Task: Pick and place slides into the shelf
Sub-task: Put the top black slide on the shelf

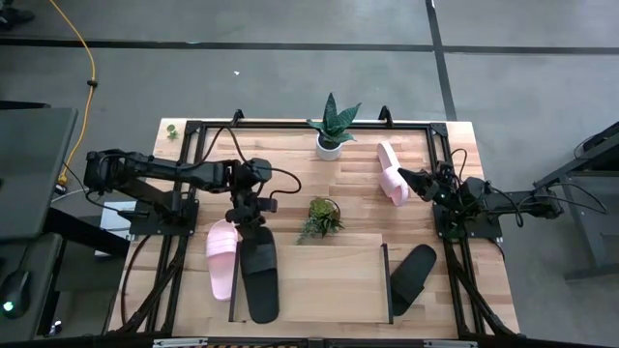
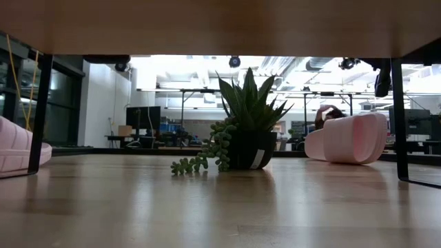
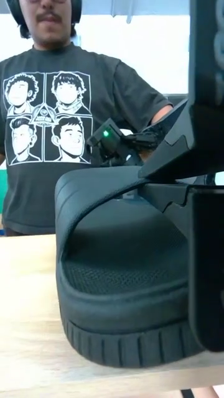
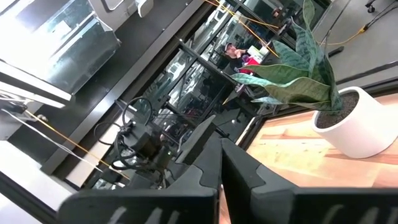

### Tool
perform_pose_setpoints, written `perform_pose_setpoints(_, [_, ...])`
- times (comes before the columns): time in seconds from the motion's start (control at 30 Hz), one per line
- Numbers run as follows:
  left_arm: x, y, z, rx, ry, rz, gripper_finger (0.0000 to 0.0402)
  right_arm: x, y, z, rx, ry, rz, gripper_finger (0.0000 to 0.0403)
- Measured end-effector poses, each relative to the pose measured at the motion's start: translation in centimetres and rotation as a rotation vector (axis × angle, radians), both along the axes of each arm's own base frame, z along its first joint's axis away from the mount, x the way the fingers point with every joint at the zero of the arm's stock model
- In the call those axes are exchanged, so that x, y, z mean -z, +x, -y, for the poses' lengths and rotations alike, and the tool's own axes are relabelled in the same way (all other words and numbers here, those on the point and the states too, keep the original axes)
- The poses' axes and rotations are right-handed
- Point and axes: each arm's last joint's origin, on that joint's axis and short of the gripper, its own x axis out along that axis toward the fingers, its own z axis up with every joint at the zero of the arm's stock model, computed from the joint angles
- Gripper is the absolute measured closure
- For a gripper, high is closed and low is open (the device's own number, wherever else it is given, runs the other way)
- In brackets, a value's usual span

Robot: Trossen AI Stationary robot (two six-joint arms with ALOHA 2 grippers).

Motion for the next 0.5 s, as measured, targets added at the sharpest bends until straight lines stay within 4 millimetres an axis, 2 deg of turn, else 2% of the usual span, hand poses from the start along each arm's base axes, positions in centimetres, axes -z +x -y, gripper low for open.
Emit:
perform_pose_setpoints(0.27, [0.04, 0.03, -0.03, -0.004, -0.005, -0.015, 0.0402, 0.09, 0.02, 0.00, 0.000, -0.001, -0.010, 0.0402])
perform_pose_setpoints(0.5, [0.99, 0.57, -0.14, -0.005, -0.009, -0.045, 0.0402, 0.05, 0.03, -0.03, -0.012, -0.001, -0.004, 0.0402])
